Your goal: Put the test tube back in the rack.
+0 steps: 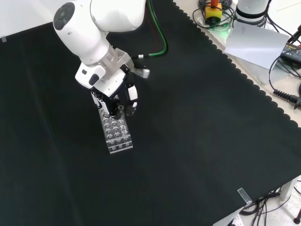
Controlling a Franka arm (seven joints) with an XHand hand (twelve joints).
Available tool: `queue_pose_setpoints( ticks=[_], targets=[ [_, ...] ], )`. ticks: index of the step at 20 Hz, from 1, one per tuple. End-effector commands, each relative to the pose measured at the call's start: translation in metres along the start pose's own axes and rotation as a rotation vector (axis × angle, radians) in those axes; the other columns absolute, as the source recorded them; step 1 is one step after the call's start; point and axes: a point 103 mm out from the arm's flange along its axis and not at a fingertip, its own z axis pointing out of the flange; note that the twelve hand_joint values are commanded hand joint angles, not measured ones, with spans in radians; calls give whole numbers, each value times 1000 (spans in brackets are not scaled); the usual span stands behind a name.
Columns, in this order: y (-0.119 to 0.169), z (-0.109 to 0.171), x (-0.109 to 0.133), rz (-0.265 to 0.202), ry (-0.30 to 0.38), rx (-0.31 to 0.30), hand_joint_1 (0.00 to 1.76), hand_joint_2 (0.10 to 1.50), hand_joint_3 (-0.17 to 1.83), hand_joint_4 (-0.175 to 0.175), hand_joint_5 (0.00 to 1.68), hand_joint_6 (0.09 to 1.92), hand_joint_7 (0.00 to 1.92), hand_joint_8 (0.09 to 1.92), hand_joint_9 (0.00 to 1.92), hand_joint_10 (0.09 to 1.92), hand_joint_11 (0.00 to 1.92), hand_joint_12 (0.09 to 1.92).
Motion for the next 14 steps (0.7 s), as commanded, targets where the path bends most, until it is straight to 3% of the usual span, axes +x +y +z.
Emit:
queue_pose_setpoints(
  ticks=[1, 8, 10, 12, 14],
  targets=[
    [1, 11, 1, -7, 1, 19, 1335, 516, 824, -175, 1386, 497, 1443, 495, 1570, 646, 1124, 1013],
    [7, 21, 21, -13, -1, 38, 1335, 516, 824, -175, 1386, 497, 1443, 495, 1571, 647, 1124, 1013],
    [8, 22, 21, -5, 68, 68, 1333, 519, 825, -175, 1378, 512, 1434, 512, 1566, 660, 1116, 1031],
    [8, 20, 16, -6, 122, 115, 1277, 609, 716, -167, 1299, 615, 1412, 589, 1461, 723, 954, 1200],
    [6, 17, 11, -10, 154, 142, 1177, 585, 732, -165, 1031, 708, 1277, 682, 1264, 798, 733, 1370]
  ],
)
